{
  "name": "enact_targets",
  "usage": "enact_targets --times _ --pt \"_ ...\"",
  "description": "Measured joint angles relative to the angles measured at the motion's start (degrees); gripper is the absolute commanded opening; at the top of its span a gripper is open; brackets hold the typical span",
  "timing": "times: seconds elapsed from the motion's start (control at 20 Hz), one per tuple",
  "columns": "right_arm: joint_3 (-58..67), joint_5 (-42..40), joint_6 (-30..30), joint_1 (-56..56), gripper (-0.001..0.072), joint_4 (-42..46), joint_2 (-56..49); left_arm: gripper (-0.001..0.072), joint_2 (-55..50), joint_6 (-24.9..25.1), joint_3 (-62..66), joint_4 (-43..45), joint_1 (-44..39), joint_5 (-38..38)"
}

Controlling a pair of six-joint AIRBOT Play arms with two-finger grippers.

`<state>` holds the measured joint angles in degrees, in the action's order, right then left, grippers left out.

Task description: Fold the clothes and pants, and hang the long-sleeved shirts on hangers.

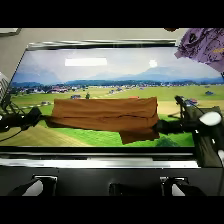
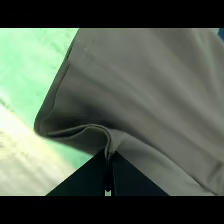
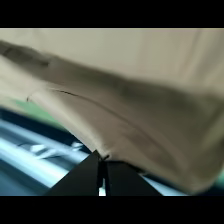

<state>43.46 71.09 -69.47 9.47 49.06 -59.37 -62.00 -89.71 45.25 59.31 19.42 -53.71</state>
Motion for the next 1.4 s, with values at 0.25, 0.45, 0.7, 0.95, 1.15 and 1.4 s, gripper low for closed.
enact_targets --times 0.25,0.45,0.7,0.95,1.15,1.4 --pt "15.2 -5.2 -1.7 -3.7 0.0024 3.5 -16.8 0.0015 -10.4 -0.3 7.8 0.0 -3.8 4.4" --pt "24.4 -5.8 -3.1 -4.3 0.0024 5.7 -25.4 0.0015 -18.2 -0.4 14.4 0.2 -5.3 5.4" --pt "31.1 -6.9 -4.8 -4.5 0.0024 7.5 -30.8 0.0015 -24.2 -0.7 20.0 0.3 -5.9 5.7" --pt "32.9 -8.9 -5.6 -5.4 0.0024 8.2 -34.0 0.0015 -28.6 -0.7 22.8 0.8 -6.9 6.4" --pt "33.2 -12.5 -9.0 -7.4 0.0025 11.2 -36.2 0.0015 -30.8 -0.7 23.5 1.2 -7.7 8.0" --pt "33.4 -15.7 -12.7 -8.0 0.0295 13.8 -37.0 0.0432 -32.0 -0.8 23.7 1.3 -8.2 9.8"
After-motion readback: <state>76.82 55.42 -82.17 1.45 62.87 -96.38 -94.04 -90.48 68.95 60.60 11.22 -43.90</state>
